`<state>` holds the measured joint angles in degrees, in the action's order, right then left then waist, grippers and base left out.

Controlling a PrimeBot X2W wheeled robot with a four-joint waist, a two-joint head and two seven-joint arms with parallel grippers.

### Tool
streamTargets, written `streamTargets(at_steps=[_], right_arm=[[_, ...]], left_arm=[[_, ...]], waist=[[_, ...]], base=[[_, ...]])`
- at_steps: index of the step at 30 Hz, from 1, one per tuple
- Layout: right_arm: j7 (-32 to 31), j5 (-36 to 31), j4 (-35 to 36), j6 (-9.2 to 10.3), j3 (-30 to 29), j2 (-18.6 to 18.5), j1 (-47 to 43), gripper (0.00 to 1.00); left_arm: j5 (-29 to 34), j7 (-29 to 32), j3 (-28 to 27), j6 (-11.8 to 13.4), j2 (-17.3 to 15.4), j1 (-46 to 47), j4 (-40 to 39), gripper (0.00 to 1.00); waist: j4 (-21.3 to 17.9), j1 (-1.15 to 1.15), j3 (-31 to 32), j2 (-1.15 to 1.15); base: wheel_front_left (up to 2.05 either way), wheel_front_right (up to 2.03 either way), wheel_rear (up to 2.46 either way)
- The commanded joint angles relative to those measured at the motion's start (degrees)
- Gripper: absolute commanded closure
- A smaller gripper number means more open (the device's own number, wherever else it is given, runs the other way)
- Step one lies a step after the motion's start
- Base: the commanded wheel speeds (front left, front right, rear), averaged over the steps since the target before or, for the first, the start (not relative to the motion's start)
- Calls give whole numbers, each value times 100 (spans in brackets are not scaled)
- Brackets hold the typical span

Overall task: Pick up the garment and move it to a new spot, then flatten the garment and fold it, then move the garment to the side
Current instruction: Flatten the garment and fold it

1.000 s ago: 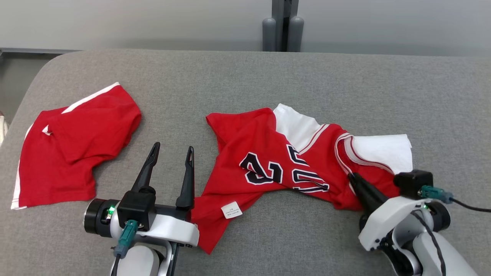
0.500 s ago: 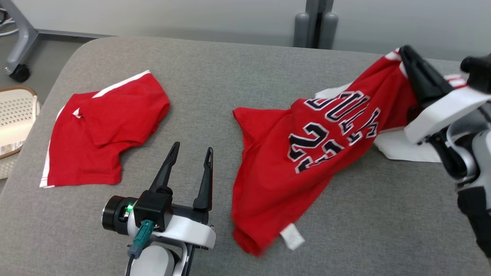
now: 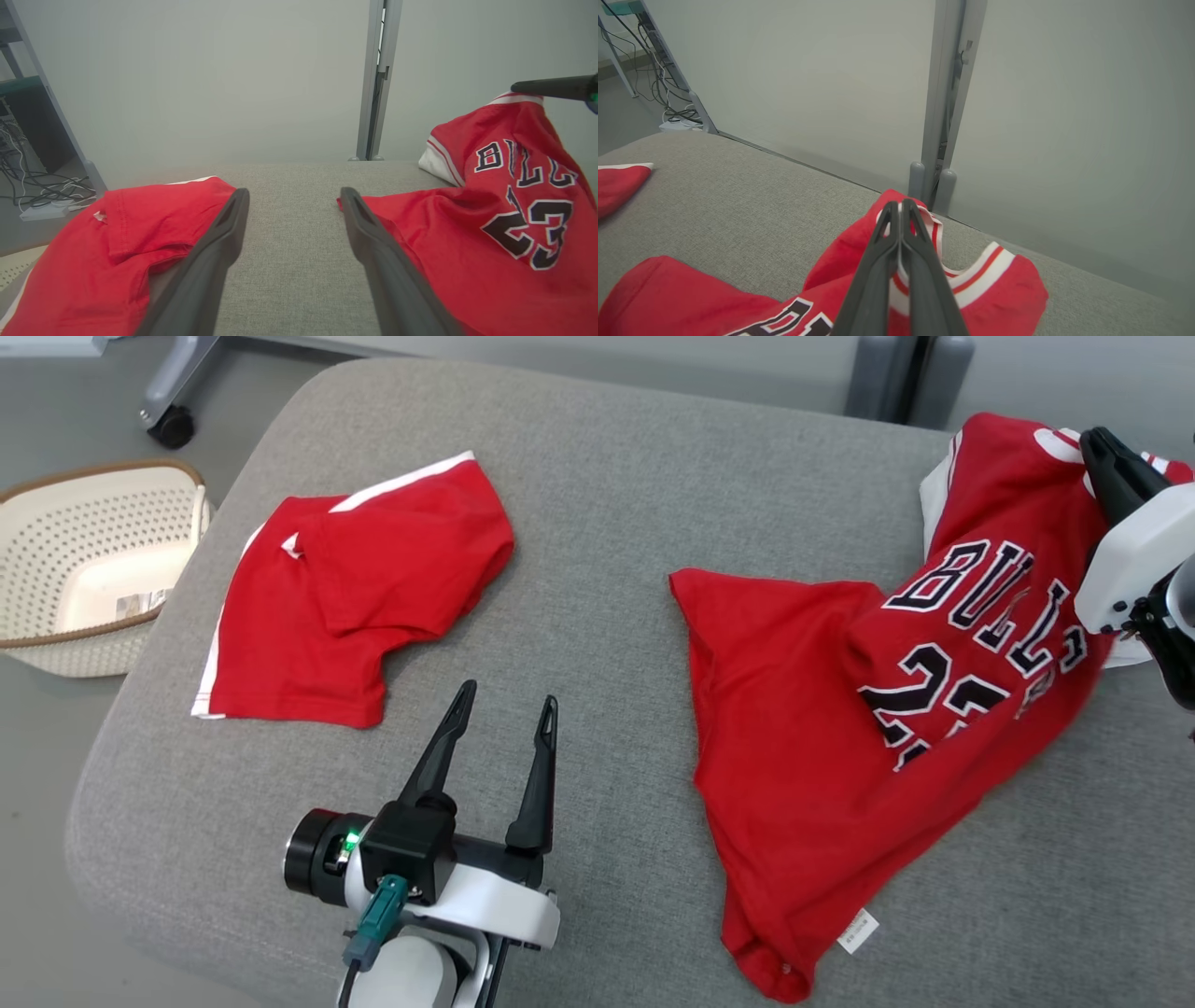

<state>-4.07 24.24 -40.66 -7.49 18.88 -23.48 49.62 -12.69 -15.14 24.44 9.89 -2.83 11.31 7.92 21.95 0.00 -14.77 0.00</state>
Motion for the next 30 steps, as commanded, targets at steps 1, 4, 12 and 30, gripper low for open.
streamTargets(at_steps=[1,4,12,30], right_arm=[[68,-1,-111,-1,15,-6,66,100],[241,71,-499,-1,135,96,166,0],[702,275,-910,0,598,317,304,0],[1908,625,529,-1,51,679,-1484,0]], left_arm=[[-24,-4,1,36,-16,149,-26,0],[-43,-4,31,75,-16,125,-24,0],[38,-4,-52,73,-18,189,14,0],[166,-3,-712,-134,-17,-19,141,0]], waist=[[70,0,-76,0],[86,0,-98,0],[-227,0,42,0],[-1810,0,727,0]], base=[[0,0,0],[0,0,0],[0,0,0],[0,0,0]])
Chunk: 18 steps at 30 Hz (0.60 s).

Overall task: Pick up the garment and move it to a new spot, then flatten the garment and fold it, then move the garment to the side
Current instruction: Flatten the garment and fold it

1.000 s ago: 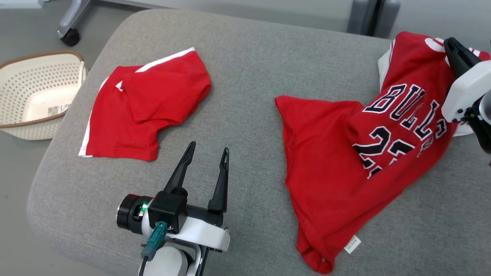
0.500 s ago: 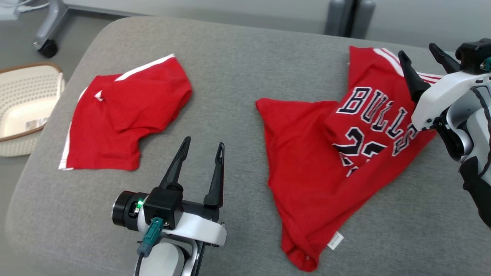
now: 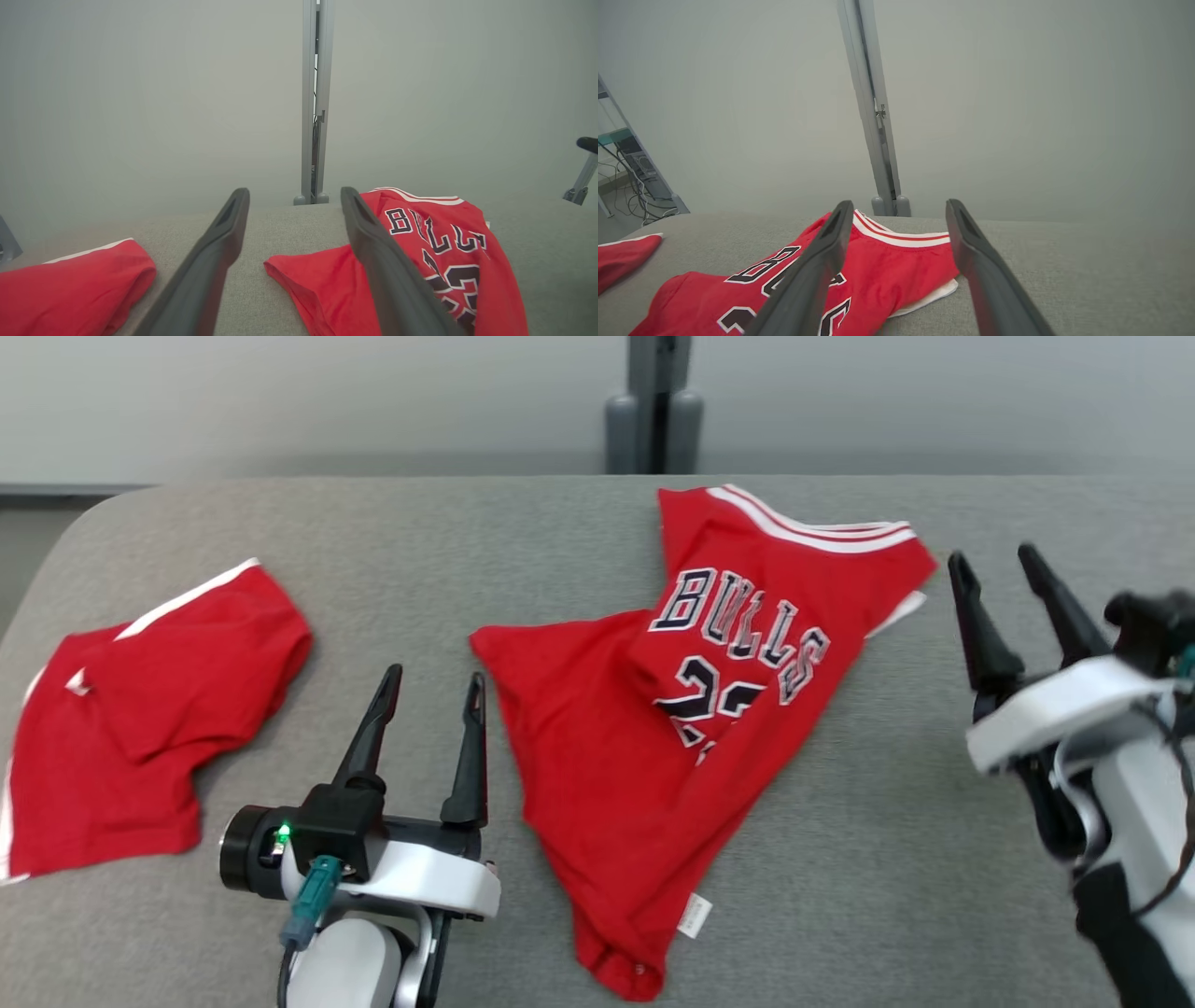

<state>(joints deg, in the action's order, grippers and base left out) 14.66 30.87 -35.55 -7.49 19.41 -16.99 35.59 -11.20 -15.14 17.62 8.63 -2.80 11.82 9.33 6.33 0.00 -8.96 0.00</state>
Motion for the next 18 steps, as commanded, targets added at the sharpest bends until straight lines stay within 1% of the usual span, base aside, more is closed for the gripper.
streamTargets(at_steps=[1,4,8,14,16,18], right_arm=[[44,-62,172,-1,-146,95,-306,0],[58,-194,630,-1,-523,322,-924,0],[60,-417,1129,-1,-939,621,-1463,0],[-112,-711,1714,-1,-1286,909,-1754,0],[-171,-792,1868,-1,-1337,963,-1783,0],[-218,-836,1989,-1,-1389,1034,-1852,0]], left_arm=[[8,-3,-89,-21,-22,-87,11,0],[-10,-3,-292,-36,-20,-126,73,0],[59,-3,-547,-42,-23,-179,195,0],[188,-4,-864,-103,-74,92,660,0],[234,-4,-908,-120,-138,251,953,0],[246,0,-972,-77,-191,460,1327,0]], waist=[[-328,0,167,0],[-577,0,204,0],[-854,0,187,0],[-1135,0,16,0],[-1230,0,-80,0],[-1318,0,-179,0]], base=[[0,0,0],[0,0,0],[0,0,0],[0,0,0],[0,0,0],[0,0,0]])
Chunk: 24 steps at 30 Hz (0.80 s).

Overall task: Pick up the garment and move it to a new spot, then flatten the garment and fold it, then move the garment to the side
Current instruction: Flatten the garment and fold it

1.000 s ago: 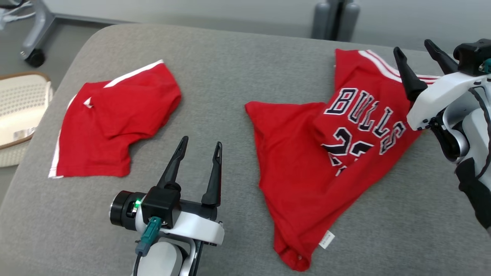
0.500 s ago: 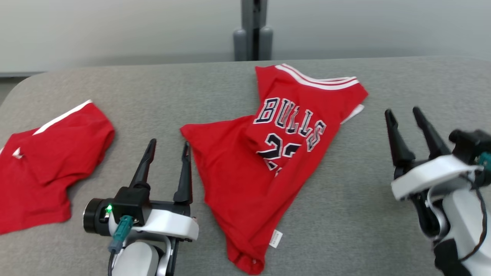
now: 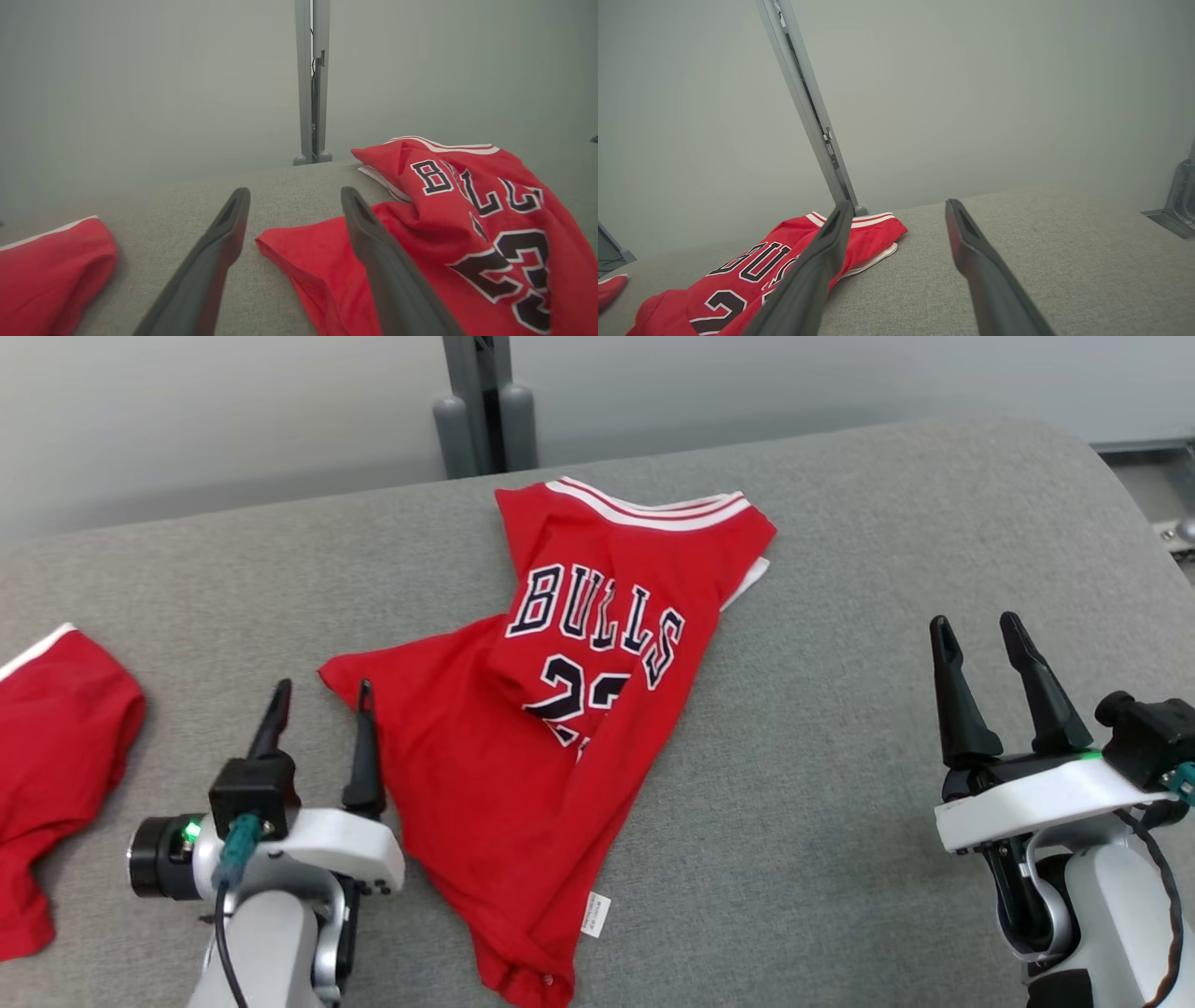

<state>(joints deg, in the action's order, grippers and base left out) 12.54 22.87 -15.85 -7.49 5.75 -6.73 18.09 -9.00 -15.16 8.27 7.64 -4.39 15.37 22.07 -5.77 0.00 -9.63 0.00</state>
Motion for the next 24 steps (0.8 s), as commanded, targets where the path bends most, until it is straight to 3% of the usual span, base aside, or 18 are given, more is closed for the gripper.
streamTargets(at_steps=[1,9,16,17,18,24], right_arm=[[-29,-44,62,-1,-46,34,-131,0],[-22,-73,247,-1,-74,195,-197,0],[37,-84,262,-1,-63,266,-155,0],[43,-86,260,-1,-61,274,-141,0],[57,-89,254,-1,-61,280,-128,0],[85,-101,226,-1,-43,307,-68,0]], left_arm=[[29,60,-50,27,-65,233,241,0],[44,954,-127,166,-351,1134,1509,0],[-64,1522,-131,72,-524,1523,2065,2],[-85,1552,-141,31,-551,1583,2101,65],[-104,1530,-145,-29,-570,1642,2108,100],[-68,1280,-188,7,-776,1999,1936,100]], waist=[[-148,0,-159,0],[-438,0,-509,0],[-539,0,-707,0],[-545,0,-735,0],[-551,0,-760,0],[-569,0,-877,0]], base=[[0,0,0],[0,0,0],[0,0,0],[0,0,0],[0,0,0],[0,0,0]])
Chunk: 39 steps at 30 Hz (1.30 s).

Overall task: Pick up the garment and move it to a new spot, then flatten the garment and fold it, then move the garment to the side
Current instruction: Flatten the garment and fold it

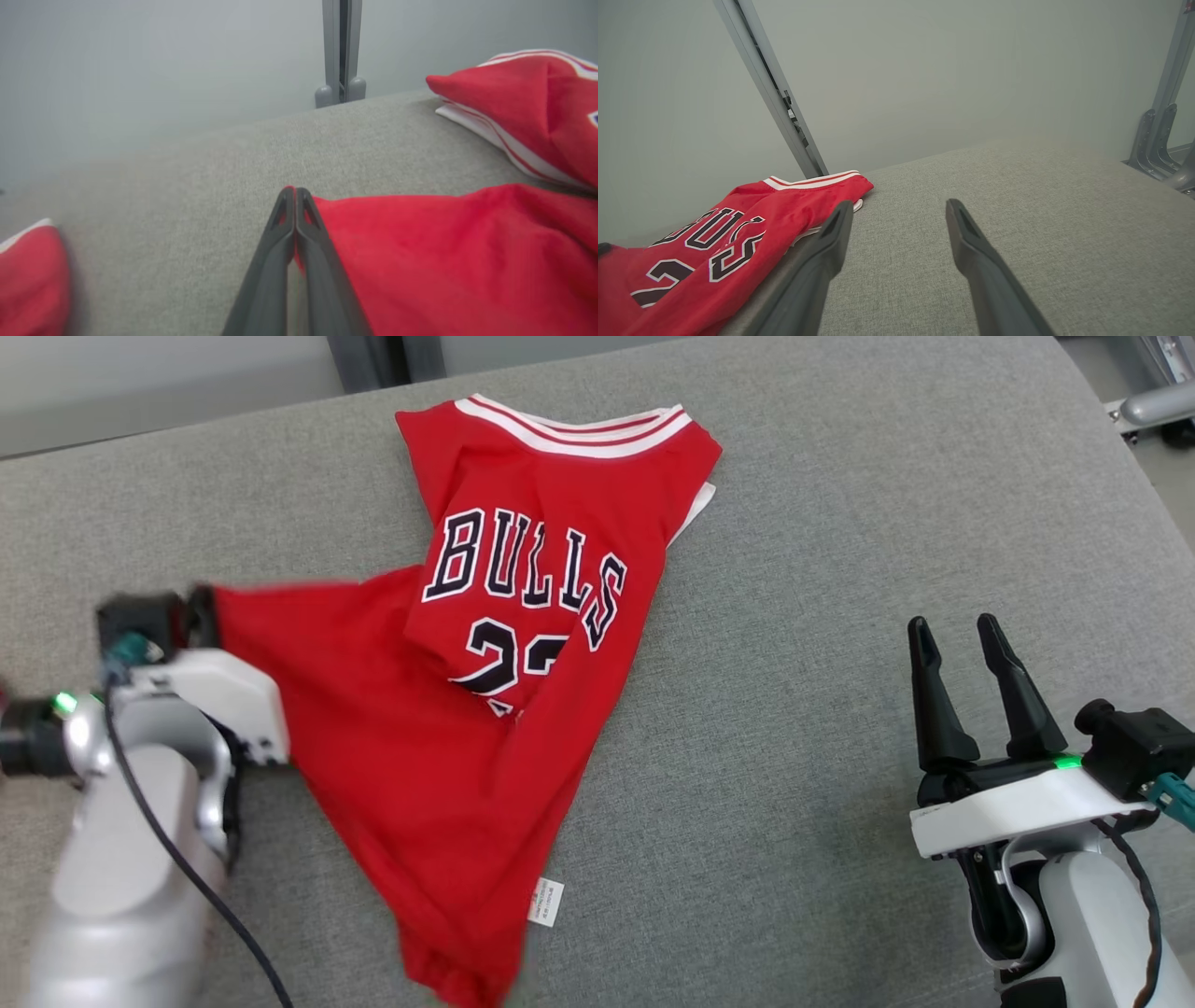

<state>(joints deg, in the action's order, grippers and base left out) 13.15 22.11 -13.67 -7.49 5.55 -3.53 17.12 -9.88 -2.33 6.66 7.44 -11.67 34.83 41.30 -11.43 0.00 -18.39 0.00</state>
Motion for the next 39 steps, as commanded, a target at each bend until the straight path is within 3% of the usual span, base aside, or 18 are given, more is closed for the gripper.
streamTargets(at_steps=[1,11,19,20,21,30,39], right_arm=[[37,-25,1,-1,-14,-5,51,0],[125,81,-121,-1,161,41,256,0],[192,203,-278,-1,410,49,390,0],[199,221,-299,-1,442,49,401,0],[204,247,-312,-1,472,49,424,0],[217,197,-378,-1,460,47,432,0],[216,-11,-323,-1,188,48,238,0]], left_arm=[[38,-51,-39,42,-100,149,-49,100],[461,-323,-60,301,-866,1403,-654,100],[691,-442,40,503,-1085,1948,-125,100],[716,-395,73,523,-1080,1943,23,64],[737,-317,116,493,-1070,1929,185,0],[651,-736,222,541,-865,2025,650,0],[186,-1254,111,365,-409,1257,-258,0]], waist=[[-10,0,-25,0],[-152,0,-250,0],[-290,0,-394,0],[-297,0,-399,0],[-303,0,-402,0],[-101,0,-236,0],[464,0,146,0]], base=[[0,0,0],[0,0,0],[0,0,0],[0,0,0],[0,0,0],[0,0,0],[0,0,0]])
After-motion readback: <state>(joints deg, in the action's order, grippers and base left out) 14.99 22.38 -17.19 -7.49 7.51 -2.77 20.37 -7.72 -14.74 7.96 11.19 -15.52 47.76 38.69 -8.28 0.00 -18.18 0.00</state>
